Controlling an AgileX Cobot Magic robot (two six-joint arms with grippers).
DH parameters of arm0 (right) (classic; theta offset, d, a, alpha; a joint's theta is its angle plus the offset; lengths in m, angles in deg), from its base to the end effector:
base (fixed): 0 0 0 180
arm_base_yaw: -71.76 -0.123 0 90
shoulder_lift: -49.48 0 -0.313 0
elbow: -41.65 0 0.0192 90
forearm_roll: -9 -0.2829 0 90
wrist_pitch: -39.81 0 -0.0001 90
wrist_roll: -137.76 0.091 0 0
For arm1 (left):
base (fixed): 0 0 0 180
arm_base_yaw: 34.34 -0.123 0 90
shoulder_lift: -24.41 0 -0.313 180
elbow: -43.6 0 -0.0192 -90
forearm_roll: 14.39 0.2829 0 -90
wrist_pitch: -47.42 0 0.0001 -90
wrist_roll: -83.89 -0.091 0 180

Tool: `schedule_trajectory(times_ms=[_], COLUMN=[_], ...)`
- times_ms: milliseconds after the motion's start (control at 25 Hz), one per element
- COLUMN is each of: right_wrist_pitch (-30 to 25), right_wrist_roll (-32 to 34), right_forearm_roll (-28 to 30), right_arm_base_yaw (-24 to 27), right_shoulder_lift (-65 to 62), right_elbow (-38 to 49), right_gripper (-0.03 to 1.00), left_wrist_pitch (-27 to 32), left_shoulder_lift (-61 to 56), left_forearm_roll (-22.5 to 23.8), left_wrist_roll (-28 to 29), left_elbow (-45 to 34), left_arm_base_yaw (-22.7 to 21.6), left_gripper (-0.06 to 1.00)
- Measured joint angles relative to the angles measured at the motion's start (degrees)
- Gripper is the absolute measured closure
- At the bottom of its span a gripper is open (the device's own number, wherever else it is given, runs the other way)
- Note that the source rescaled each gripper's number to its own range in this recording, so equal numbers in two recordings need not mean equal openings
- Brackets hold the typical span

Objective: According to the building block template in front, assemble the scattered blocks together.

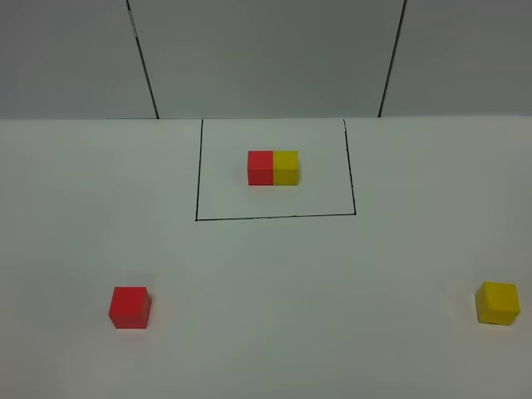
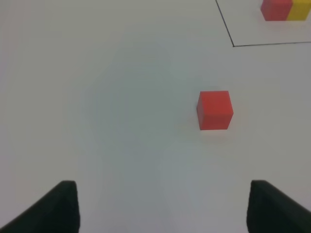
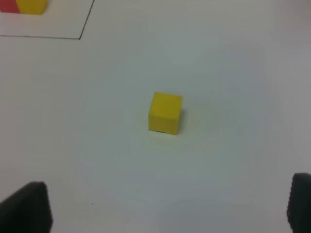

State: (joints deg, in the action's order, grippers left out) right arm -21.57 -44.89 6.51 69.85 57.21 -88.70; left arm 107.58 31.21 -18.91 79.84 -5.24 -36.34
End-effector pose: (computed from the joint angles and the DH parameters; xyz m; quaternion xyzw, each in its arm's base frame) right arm -0.0027 0.0034 0.2900 -0.0350 0.8596 0.0184 0.5094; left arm -0.0061 -0.0064 0.2961 0.0167 0.8463 -0.0113 0.5323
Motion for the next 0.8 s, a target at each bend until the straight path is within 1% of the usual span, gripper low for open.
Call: schedule_trajectory(times_ms=[560, 680, 800], right_wrist_pitch=[0.00, 0.00, 0.00], right_wrist_roll=[0.00, 0.00, 0.00], right_forearm_roll=[0.00, 0.00, 0.00], right_arm_base_yaw=[0.00, 0.00, 0.00], right_shoulder_lift=[0.00, 0.00, 0.00], right_elbow=[0.00, 0.00, 0.00], right_gripper=[-0.03, -0.03, -0.03], left_wrist_pitch=[-0.48, -1.86, -2.03], left_shoulder_lift=[0.58, 4.89, 14.02], left_forearm_roll=[0.00, 0.00, -0.05], left_wrist_roll=[0.56, 2.65, 3.56], left_elbow=[0.18, 1.97, 5.16], left_arm_base_yaw=[0.00, 0.00, 0.00], left_gripper=[0.30, 0.30, 0.30])
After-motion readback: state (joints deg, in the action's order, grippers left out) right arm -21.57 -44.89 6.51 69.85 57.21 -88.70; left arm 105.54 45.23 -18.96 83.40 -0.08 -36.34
